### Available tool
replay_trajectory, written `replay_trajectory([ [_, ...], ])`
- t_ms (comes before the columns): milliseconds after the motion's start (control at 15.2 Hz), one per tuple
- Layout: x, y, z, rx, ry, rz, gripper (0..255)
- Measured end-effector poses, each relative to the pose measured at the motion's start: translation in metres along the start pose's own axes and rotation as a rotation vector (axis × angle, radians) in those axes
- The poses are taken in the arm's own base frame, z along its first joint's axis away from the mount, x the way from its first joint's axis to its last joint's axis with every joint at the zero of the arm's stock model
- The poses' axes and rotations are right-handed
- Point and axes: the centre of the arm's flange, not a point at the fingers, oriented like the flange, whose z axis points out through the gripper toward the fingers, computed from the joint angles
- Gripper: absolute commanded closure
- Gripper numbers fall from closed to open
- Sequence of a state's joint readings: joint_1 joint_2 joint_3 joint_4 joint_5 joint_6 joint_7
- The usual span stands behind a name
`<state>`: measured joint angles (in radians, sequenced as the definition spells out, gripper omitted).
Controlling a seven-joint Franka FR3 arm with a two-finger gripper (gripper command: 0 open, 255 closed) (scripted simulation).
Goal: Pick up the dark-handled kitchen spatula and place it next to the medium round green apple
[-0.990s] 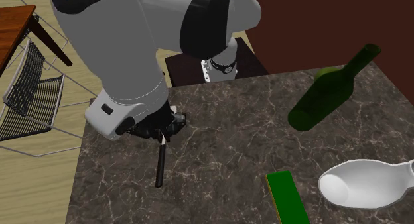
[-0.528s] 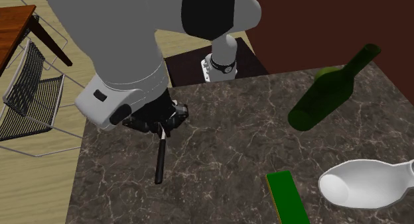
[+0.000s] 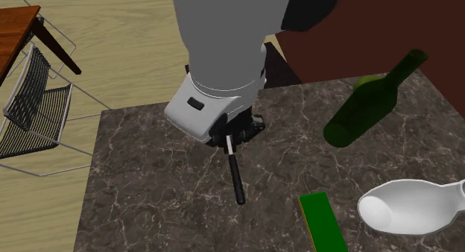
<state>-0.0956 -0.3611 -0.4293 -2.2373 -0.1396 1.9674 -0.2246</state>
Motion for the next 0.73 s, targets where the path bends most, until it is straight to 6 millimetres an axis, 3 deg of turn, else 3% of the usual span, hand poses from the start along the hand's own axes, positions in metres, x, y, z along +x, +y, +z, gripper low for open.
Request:
replay_trajectory([
  [726, 0.010, -0.146, -0.001, -0.001, 0.000, 0.000, 255],
])
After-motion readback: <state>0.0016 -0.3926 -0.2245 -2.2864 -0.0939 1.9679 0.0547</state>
